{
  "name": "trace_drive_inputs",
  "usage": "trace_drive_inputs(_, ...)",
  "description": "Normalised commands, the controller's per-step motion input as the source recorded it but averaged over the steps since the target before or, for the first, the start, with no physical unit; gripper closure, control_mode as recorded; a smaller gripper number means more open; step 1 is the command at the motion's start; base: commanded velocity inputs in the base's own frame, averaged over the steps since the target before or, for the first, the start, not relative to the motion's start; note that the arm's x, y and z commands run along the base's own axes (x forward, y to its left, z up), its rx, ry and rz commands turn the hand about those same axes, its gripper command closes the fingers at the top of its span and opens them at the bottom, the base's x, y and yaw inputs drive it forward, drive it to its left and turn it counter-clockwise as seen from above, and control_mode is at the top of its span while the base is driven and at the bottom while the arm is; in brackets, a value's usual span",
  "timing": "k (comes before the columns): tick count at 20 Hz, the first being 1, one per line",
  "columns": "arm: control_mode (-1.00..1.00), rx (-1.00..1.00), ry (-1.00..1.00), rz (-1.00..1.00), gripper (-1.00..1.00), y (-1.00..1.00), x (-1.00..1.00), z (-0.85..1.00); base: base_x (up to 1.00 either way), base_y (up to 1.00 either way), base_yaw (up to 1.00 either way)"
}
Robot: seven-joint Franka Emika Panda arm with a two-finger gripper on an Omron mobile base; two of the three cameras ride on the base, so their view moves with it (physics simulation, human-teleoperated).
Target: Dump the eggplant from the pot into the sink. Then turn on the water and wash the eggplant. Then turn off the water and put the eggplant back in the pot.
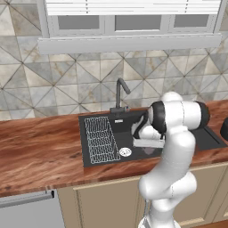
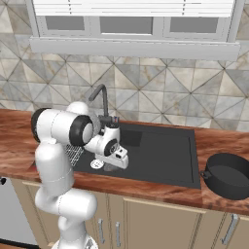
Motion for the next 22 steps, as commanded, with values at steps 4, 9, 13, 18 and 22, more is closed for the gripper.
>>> trace_drive_inputs(4,-1.0,0.0,-0.11,0.0,1.0,0.0,0.01,1.0,0.0,0.0,0.0)
trace_drive_inputs(9,-1.0,0.0,-0.06,0.0,1.0,-0.01,0.26,1.0,0.0,0.0,0.0)
trace_drive_inputs(13,-1.0,0.0,0.0,0.0,1.0,-0.21,0.11,1.0,0.0,0.0,0.0)
trace_drive_inputs(18,-1.0,0.0,0.0,0.0,1.0,-0.55,0.0,1.0,0.0,0.0,0.0)
trace_drive_inputs(22,-1.0,-0.02,0.0,-0.04,1.0,-0.87,-0.12,1.0,0.0,0.0,0.0)
